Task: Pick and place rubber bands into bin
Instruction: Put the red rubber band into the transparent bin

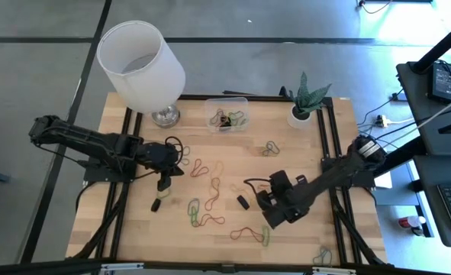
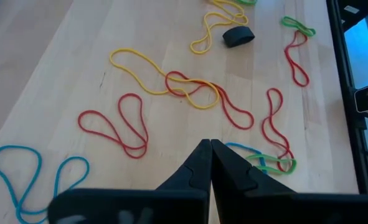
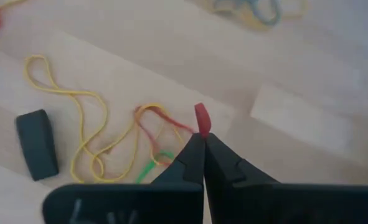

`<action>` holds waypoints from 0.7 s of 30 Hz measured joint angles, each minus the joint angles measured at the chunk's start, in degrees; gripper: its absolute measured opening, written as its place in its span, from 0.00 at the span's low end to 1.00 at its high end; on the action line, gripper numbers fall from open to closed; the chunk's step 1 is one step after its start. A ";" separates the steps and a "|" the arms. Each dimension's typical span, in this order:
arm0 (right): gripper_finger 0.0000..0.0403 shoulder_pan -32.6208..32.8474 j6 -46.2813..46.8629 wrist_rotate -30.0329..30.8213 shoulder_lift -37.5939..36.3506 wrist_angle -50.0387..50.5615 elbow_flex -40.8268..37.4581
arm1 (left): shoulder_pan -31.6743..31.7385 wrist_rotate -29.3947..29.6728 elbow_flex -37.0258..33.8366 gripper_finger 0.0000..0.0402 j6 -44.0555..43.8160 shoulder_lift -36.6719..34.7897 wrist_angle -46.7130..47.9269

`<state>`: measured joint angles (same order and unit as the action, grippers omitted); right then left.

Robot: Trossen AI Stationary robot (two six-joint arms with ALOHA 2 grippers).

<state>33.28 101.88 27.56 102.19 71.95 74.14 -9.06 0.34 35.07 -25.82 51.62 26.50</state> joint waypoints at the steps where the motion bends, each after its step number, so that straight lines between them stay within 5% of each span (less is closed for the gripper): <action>1: 0.00 -0.31 -0.14 -1.33 0.00 -1.27 -1.27 | -0.01 0.00 0.00 0.01 0.00 0.00 0.00; 7: 0.00 -0.92 -0.65 -12.14 0.02 -3.86 -6.29 | 0.00 0.04 0.00 0.00 -1.99 0.01 -0.15; 21: 0.00 0.28 -0.55 -24.14 0.02 5.84 -7.07 | -0.01 0.24 0.00 0.01 -2.06 0.02 -0.21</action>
<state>33.56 101.33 3.42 102.21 77.79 67.07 -9.08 0.58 35.07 -27.88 51.64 26.29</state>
